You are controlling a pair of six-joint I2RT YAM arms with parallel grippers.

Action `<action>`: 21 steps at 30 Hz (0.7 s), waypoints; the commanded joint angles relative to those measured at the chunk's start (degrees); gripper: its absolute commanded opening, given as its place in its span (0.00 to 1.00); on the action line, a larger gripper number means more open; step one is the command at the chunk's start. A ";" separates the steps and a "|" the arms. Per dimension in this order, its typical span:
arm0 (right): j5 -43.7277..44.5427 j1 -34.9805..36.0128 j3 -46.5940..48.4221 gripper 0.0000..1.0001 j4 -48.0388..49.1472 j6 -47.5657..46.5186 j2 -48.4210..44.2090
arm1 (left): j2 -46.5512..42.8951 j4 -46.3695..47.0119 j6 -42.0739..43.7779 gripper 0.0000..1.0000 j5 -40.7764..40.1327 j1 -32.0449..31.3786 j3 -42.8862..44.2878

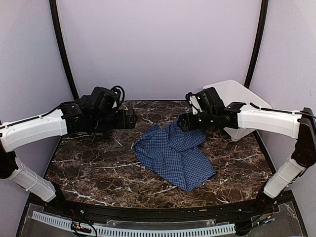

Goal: Fold and stack the long sleeve shirts
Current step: Place the crumpled shirt at the center of the board, then pick up the crumpled shirt from the center of the board.

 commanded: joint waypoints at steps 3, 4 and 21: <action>0.80 -6.34 -9.11 0.87 4.50 3.32 -2.31 | 4.26 4.67 2.13 0.99 8.29 0.45 -0.52; -0.40 -7.16 -10.49 0.87 5.52 3.79 -2.28 | 6.15 4.83 2.42 0.99 9.85 0.45 -0.21; -16.43 -19.05 -24.64 0.85 27.79 11.66 3.69 | 35.59 0.94 9.05 0.98 6.33 -3.60 23.17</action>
